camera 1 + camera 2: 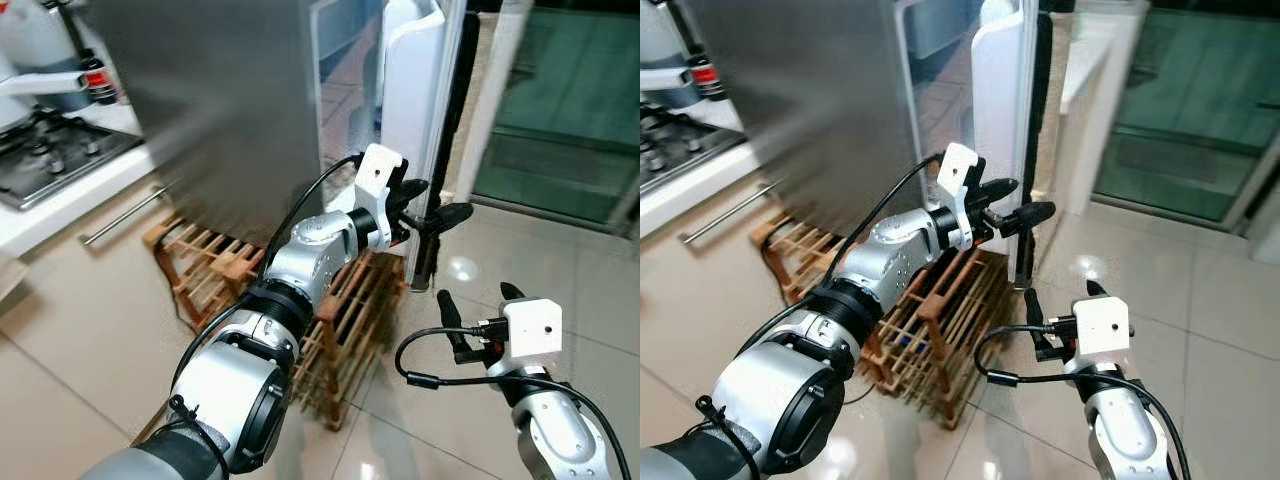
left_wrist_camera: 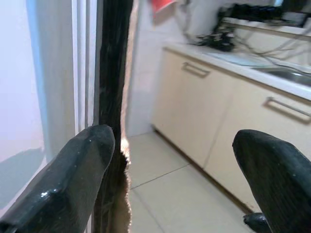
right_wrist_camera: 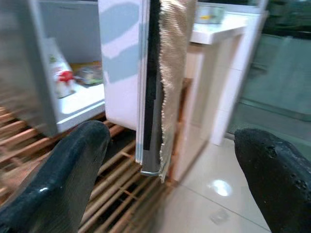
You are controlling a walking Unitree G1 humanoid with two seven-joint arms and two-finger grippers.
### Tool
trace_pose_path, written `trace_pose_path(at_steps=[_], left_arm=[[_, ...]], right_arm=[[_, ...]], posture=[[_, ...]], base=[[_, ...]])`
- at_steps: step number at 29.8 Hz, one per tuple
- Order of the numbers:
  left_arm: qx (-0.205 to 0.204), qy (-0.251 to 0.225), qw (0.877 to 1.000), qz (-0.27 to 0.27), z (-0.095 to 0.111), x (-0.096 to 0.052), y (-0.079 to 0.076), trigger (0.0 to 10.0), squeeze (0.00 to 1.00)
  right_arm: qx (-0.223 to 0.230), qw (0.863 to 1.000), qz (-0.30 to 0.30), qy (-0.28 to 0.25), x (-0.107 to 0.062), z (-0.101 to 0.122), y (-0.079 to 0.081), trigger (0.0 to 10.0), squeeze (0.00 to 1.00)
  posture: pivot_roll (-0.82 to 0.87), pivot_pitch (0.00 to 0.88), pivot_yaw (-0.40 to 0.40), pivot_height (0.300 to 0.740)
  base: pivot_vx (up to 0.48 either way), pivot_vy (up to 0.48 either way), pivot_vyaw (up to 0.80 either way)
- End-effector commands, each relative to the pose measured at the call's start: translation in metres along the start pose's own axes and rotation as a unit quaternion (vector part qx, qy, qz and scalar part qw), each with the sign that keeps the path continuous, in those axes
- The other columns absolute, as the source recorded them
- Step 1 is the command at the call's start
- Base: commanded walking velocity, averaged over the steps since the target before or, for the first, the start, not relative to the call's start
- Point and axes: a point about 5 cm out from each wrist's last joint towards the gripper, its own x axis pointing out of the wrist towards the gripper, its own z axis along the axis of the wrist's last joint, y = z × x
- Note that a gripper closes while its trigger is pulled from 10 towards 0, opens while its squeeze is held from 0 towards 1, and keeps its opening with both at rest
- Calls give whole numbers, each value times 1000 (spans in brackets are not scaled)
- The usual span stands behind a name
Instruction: Restocking fridge
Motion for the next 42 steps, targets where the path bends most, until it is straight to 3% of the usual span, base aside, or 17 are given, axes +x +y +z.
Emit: trace_pose_path(at_steps=[1,2,3,5,8,10,14,16,17,18,19,21,23,34,37,40,42], left_arm=[[-55,-29,994,-85,-14,47,-71,10000,0],[-55,-29,994,-85,-14,47,-71,10000,0],[-43,-22,999,-22,-21,23,-38,10000,0],[-37,-17,998,38,-26,-3,-9,10000,0],[-31,-25,995,96,-26,-35,18,10000,0],[-21,-46,988,145,-21,-72,37,10000,0],[-17,-69,980,186,-15,-103,48,10000,0],[-11,-94,964,247,-9,-143,57,10000,0],[-11,-94,964,247,-9,-143,57,10000,0],[-8,-127,941,312,-3,-184,60,10000,0],[-8,-127,941,312,-3,-184,60,10000,0],[27,-138,923,358,-3,-220,53,10000,0],[29,-122,917,380,-13,-235,49,10000,0],[23,-90,891,444,-30,-243,28,10000,0],[62,-33,839,540,-39,-244,33,10000,0],[88,13,817,570,-45,-241,36,10000,0],[90,17,818,568,-47,-233,36,10000,0]], right_arm=[[14,1000,-3,-15,8,9,0,10000,47],[14,1000,-3,-15,8,9,0,10000,47],[28,999,-15,-19,18,11,-3,10000,43],[39,999,-25,-20,27,12,-7,10000,43],[49,998,-32,-21,38,13,-11,10000,39],[54,998,-33,-27,51,15,-13,10000,35],[60,997,-31,-28,60,17,-14,10000,35],[65,997,-24,-29,69,18,-14,10000,35],[65,997,-24,-29,69,18,-14,10000,35],[74,997,-16,-29,77,18,-12,10000,39],[74,997,-16,-29,77,18,-12,10000,39],[76,997,0,-24,85,17,-6,10000,51],[80,996,16,-24,89,16,1,10000,47],[111,990,75,-45,116,28,33,10000,63],[130,986,98,-38,121,28,44,10000,71],[129,985,109,-34,121,26,47,10000,75],[126,985,114,-27,121,22,48,10000,75]], posture=[[-347,0,135,740],[-347,0,135,740],[-324,0,132,740],[-305,0,127,740],[-270,0,118,740],[-239,0,110,740],[-219,0,101,740],[-185,0,84,740],[-185,0,84,740],[-154,0,65,740],[-154,0,65,740],[-137,0,55,740],[-115,0,44,740],[-68,0,32,740],[-65,0,21,740],[-69,0,18,740],[-75,0,18,740]], base=[[0,0,0],[0,0,0],[0,0,0],[0,0,0],[0,0,0],[0,0,0],[0,0,0],[0,0,0],[0,0,0],[0,0,731],[0,0,731],[0,0,725],[0,0,694],[0,0,645],[0,0,608],[0,0,581],[0,0,559]])
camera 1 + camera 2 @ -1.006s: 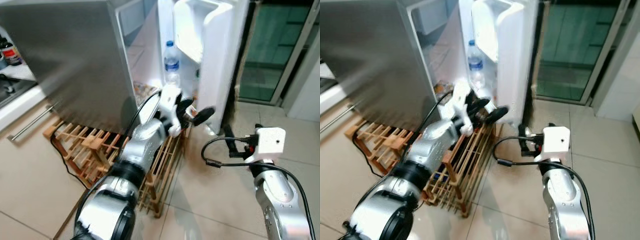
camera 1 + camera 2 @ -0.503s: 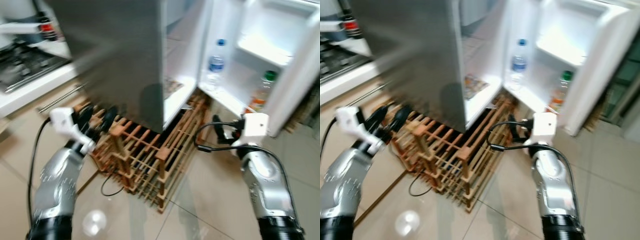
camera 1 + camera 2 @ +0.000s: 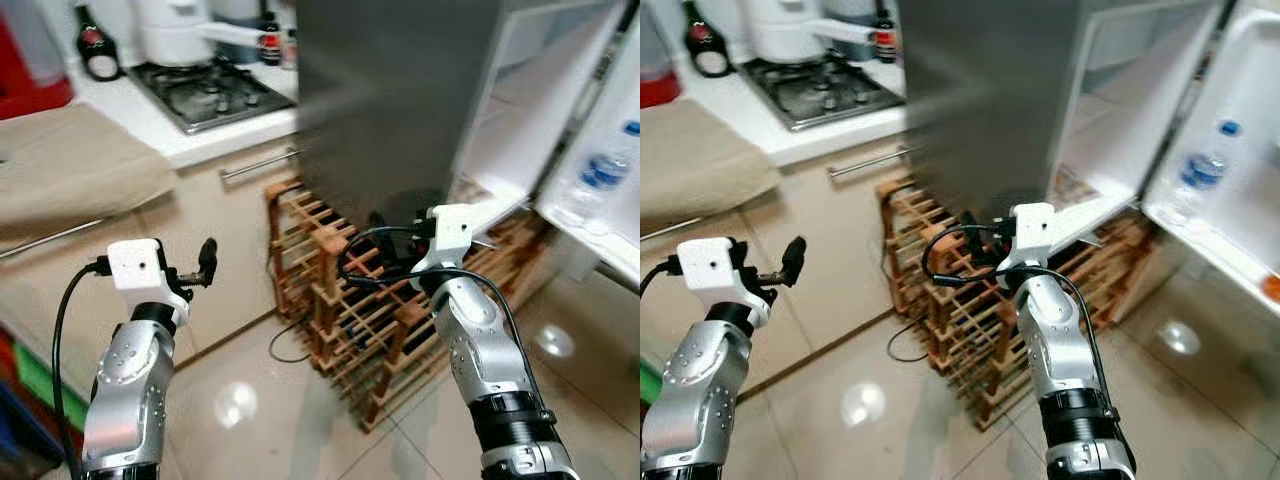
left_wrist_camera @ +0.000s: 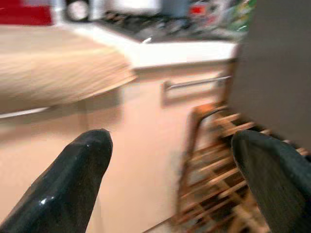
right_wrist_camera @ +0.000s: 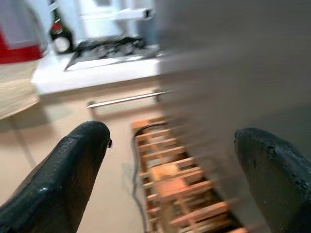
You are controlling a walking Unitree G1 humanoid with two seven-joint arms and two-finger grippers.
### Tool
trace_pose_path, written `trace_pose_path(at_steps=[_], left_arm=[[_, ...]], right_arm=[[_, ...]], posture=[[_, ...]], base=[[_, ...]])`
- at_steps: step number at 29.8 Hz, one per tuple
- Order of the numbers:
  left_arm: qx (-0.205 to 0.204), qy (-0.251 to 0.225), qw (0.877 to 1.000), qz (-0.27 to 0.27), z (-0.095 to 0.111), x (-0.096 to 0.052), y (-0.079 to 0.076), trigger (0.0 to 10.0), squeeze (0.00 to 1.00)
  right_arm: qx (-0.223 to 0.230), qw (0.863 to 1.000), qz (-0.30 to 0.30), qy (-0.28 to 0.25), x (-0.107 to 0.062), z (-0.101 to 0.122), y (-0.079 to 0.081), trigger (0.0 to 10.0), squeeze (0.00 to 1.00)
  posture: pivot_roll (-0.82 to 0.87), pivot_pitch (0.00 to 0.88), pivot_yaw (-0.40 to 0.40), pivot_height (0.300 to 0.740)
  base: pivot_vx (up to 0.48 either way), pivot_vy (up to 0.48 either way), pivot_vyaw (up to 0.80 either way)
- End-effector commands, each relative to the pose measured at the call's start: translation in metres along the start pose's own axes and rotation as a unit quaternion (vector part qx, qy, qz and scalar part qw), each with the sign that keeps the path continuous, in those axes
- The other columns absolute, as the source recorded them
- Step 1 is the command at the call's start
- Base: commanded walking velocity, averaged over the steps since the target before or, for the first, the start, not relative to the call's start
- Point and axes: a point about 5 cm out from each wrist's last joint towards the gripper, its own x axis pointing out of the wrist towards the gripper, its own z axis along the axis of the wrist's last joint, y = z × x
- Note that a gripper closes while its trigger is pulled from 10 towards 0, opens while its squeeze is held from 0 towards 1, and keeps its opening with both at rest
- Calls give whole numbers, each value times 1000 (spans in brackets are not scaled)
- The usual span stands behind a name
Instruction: Restocking fridge
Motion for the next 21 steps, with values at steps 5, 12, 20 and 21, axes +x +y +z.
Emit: trace_pose_path(at_steps=[5,12,20,21], left_arm=[[14,7,1000,-7,2,7,-26,10000,0],[28,-9,999,41,9,11,-27,10000,0],[44,38,996,73,-6,5,-24,10000,0],[36,35,996,75,-5,5,-24,10000,0]], right_arm=[[1,1000,13,20,1,-7,1,10000,98],[-64,997,12,51,2,-17,1,10000,325],[-80,995,24,54,1,-21,9,10000,322],[-81,995,26,56,1,-22,10,10000,259]], posture=[[-102,0,21,740],[-121,0,27,740],[-114,0,25,740],[-111,0,25,740]], base=[[0,0,544],[0,-50,559],[282,-385,589],[0,0,631]])
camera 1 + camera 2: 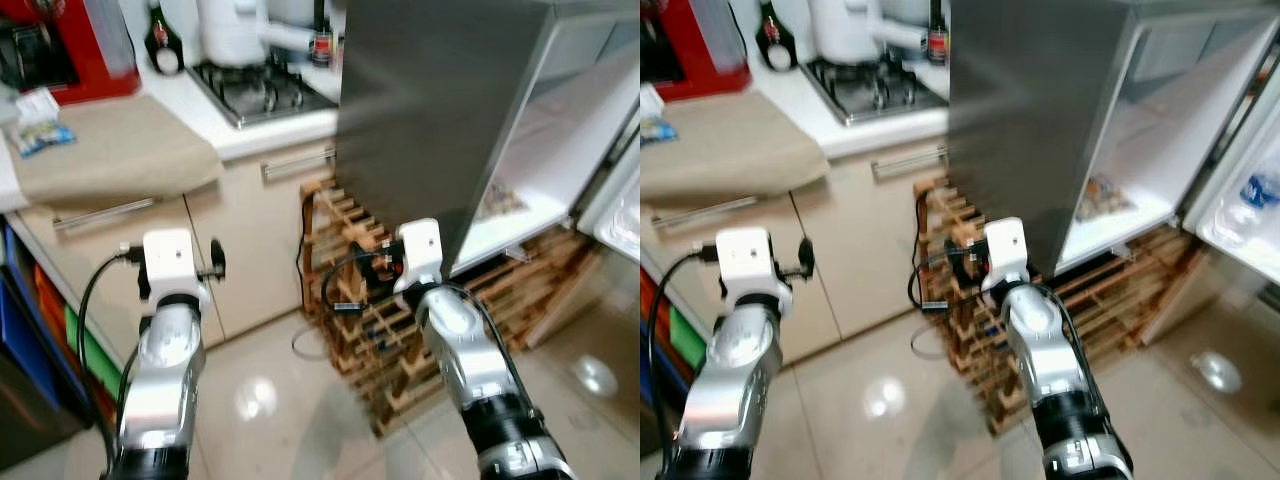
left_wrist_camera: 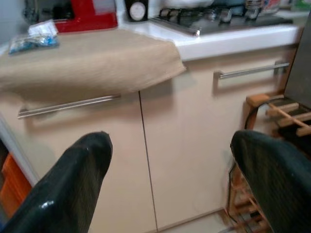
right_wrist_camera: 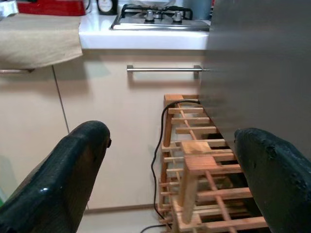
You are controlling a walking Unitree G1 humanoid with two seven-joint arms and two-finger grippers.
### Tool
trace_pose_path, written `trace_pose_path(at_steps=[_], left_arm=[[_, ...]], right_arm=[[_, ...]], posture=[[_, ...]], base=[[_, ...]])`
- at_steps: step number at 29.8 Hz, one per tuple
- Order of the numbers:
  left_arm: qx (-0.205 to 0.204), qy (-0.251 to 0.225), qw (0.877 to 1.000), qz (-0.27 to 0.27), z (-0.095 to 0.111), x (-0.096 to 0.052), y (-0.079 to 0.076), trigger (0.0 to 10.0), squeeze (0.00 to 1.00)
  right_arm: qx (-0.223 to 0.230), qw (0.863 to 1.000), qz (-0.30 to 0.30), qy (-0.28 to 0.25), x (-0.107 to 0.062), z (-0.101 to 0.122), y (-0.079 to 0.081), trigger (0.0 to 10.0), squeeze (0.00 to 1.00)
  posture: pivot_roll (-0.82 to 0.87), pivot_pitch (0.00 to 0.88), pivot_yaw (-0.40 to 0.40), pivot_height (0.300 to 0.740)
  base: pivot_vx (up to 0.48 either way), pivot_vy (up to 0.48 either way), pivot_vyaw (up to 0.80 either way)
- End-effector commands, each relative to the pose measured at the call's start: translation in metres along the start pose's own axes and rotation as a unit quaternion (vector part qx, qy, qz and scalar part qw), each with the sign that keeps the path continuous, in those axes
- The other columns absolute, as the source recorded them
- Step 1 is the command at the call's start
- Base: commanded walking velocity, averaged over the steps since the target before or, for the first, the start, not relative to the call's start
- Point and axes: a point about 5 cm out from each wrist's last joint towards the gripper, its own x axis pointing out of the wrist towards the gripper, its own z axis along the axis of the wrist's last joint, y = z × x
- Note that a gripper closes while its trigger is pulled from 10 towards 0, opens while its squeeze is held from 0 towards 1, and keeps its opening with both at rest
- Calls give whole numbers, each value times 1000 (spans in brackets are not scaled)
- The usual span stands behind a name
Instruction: Restocking fridge
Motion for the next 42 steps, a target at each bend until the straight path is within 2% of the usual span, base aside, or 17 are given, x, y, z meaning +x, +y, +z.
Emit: trace_pose_path(at_steps=[1,2,3,5,7,10,14,16,19,22,27,28,29,30,32,36,42], left_arm=[[3,1,1000,3,1,0,1,10000,0],[6,-2,1000,2,2,1,1,10000,0],[3,-5,1000,2,4,1,1,10000,0],[1,-6,1000,3,5,2,0,10000,0],[3,-12,1000,-12,8,5,-5,10000,0],[27,-19,999,-19,14,13,-6,10000,0],[9,-35,999,-33,20,14,-8,10000,0],[21,-45,998,-43,23,13,-12,10000,0],[5,-39,997,-62,22,13,-22,10000,0],[2,-50,997,-61,25,15,-23,10000,0],[6,-60,996,-65,28,18,-27,10000,0],[9,-55,995,-78,29,18,-31,10000,0],[7,-58,995,-86,30,18,-32,10000,0],[5,-61,994,-92,31,18,-32,10000,0],[6,-53,996,-77,29,20,-28,10000,0],[14,-64,995,-80,32,21,-32,10000,0],[0,-61,994,-88,29,18,-33,10000,0]], right_arm=[[-9,1000,1,0,2,1,2,10000,216],[-9,1000,-1,4,2,1,2,10000,216],[-2,1000,0,-4,1,2,0,10000,0],[3,1000,1,-11,0,4,-1,10000,0],[1,1000,3,-19,-1,6,-1,10000,86],[34,999,-11,-37,3,12,-4,10000,106],[44,998,-11,-48,8,16,-4,10000,122],[44,998,-3,-50,9,18,-1,10000,122],[42,997,28,-61,13,24,10,10000,137],[46,996,36,-61,14,24,13,10000,137],[38,996,41,-67,14,26,13,10000,149],[39,997,20,-65,15,26,7,10000,157],[43,997,16,-67,15,27,6,10000,90],[47,997,14,-68,15,28,6,10000,90],[41,996,11,-73,15,30,6,10000,51],[51,995,-7,-85,10,31,0,10000,118],[54,996,-17,-75,10,24,-2,10000,129]], posture=[[-110,0,24,740],[-110,0,24,740],[-104,0,22,740],[-100,0,22,740],[-80,0,17,740],[-57,0,5,740],[-46,0,-10,740],[-45,0,-13,740],[-51,0,-27,740],[-61,0,-29,740],[-76,0,-18,740],[-85,0,-12,740],[-92,0,-6,740],[-92,0,-6,740],[-99,0,1,740],[-105,0,8,740],[-91,0,2,740]], base=[[0,0,0],[0,0,0],[0,0,0],[0,0,0],[0,0,247],[0,0,475],[0,0,452],[0,0,456],[0,0,452],[0,0,456],[0,0,453],[0,0,456],[0,0,0],[0,0,0],[480,0,0],[480,0,361],[480,0,625]])
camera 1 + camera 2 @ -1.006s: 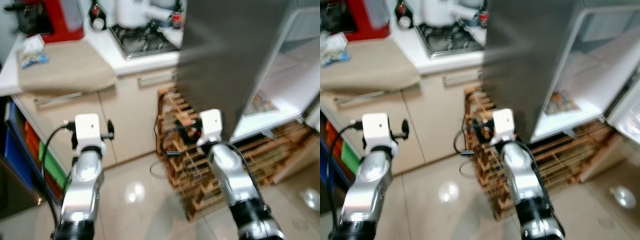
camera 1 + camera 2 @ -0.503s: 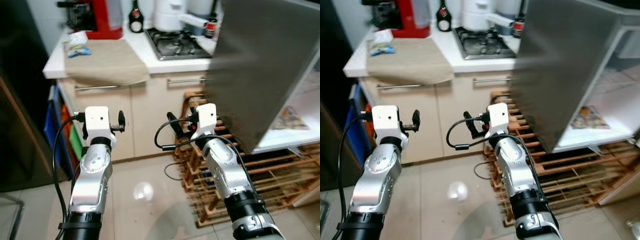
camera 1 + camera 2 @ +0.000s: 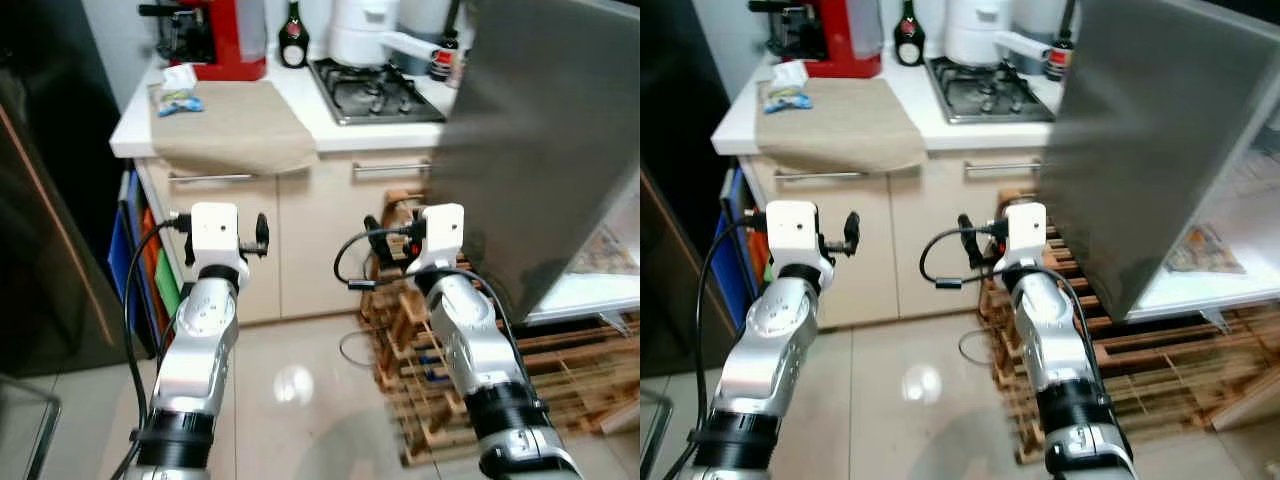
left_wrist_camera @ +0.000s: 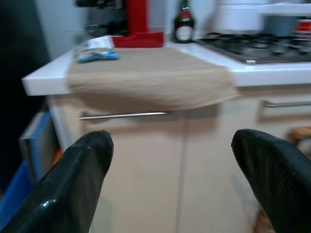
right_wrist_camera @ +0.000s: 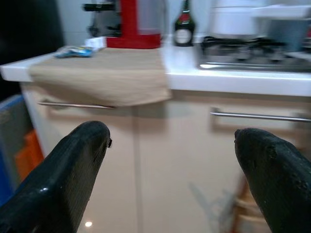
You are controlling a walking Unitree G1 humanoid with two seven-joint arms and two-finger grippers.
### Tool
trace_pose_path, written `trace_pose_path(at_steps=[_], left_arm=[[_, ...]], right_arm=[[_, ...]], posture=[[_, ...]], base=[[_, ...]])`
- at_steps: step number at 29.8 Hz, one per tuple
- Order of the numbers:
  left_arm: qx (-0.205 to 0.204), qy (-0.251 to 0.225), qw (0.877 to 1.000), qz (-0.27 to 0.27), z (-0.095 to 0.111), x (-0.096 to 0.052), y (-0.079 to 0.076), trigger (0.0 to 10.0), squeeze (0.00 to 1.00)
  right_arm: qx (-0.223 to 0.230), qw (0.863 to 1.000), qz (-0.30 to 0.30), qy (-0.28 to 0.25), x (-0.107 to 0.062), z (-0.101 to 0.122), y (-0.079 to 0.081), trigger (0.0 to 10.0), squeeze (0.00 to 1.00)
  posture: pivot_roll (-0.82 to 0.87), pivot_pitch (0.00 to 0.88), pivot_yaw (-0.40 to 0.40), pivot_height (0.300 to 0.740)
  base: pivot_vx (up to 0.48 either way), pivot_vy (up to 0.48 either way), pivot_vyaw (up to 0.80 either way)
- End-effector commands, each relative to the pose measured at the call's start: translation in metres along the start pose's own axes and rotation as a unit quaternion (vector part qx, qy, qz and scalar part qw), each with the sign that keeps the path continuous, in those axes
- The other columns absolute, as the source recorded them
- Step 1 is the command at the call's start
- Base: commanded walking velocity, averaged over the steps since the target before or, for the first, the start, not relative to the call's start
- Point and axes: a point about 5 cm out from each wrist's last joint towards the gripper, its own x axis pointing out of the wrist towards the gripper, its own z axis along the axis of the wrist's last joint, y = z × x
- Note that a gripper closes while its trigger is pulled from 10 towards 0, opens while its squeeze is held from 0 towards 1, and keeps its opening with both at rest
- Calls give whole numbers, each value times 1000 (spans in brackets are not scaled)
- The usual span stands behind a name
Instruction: Restocking fridge
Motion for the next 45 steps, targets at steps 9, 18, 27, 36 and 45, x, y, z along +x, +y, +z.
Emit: trace_pose_path(at_steps=[9,18,27,36,45], left_arm=[[-29,-52,998,-16,21,9,3,10000,0],[-17,-95,995,26,44,7,19,10000,0],[1,-103,995,2,53,5,19,10000,0],[18,-126,992,8,68,6,28,10000,0],[32,-124,992,-20,76,0,34,10000,0]], right_arm=[[-15,1000,20,-9,6,5,8,10000,59],[1,999,28,-45,15,25,13,10000,106],[-9,998,35,-44,24,30,16,10000,59],[-2,998,33,-59,32,41,15,10000,67],[0,998,40,-51,20,34,21,10000,71]], posture=[[-52,0,-29,740],[-24,0,-48,740],[18,0,-68,740],[16,0,-94,740],[12,0,-89,740]], base=[[480,0,69],[480,0,156],[480,0,299],[480,0,0],[480,0,0]])
